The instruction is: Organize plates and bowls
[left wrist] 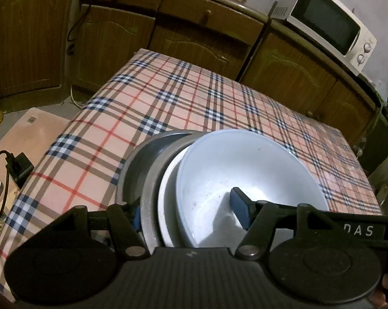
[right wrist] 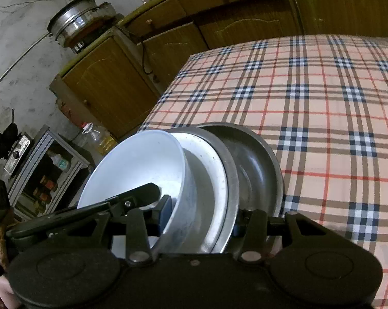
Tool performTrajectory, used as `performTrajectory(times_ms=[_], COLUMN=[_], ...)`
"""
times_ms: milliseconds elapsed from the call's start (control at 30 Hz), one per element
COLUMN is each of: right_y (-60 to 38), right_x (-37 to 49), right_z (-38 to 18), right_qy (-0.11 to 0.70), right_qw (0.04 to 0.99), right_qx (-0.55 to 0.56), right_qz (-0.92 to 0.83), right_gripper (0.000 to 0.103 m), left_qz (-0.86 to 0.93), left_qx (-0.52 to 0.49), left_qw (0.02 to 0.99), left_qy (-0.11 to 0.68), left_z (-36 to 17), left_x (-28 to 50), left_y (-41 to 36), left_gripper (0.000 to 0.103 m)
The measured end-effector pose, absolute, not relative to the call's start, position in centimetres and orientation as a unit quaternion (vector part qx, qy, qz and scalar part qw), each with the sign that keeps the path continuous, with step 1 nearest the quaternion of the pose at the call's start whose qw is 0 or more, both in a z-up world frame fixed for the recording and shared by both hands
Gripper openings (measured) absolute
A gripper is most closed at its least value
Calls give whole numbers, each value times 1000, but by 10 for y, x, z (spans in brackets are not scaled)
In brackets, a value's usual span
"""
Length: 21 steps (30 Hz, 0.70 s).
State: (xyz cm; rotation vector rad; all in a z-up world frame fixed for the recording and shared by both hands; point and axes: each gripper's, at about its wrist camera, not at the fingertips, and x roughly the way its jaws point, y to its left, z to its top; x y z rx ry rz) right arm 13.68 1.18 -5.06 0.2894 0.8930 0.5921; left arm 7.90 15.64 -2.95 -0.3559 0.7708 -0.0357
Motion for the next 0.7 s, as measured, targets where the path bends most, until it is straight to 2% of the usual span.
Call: performTrajectory(times_ms=[700], right_y=[19], right_x=[164], right_z=[-74], right_qy=[435], right_qw=[837], right_qx=[145], right_qz=[297], right_gripper=[54], left_qz=[17], left_qx=[-189], left_qw=[905], left_qy=[381], left_z=[-47], left_x=[93], left_y=[161], left_gripper=[66])
